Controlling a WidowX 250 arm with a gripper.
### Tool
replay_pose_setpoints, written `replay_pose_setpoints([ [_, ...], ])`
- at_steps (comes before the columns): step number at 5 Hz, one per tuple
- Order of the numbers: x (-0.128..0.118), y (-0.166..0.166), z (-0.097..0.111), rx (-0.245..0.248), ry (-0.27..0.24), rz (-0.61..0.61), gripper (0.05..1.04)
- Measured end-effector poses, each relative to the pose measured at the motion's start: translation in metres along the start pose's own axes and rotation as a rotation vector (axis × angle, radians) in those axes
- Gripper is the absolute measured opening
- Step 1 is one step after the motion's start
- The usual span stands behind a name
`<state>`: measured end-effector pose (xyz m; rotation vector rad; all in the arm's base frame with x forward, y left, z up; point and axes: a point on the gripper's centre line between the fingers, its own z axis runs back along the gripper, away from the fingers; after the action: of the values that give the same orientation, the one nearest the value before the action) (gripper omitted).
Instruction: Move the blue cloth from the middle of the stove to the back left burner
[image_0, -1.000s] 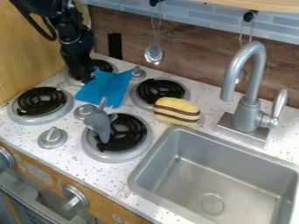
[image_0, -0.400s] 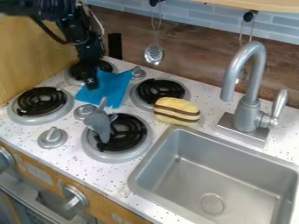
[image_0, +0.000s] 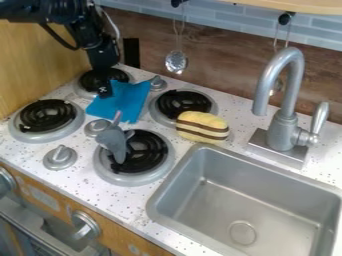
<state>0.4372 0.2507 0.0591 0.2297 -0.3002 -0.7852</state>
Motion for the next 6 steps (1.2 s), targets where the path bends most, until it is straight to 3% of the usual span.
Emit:
replay_pose_setpoints([
  [1, -0.011, 0.004, -0.008, 0.025, 0.044, 0.010, 1.010],
  [3, -0.026, -0.011, -0.030, -0.027, 0.092, -0.007, 1.010],
  [5, -0.035, -0.018, -0.034, -0.039, 0.100, -0.009, 1.010],
  [6, -0.052, -0.021, -0.031, -0.031, 0.151, 0.021, 1.010],
])
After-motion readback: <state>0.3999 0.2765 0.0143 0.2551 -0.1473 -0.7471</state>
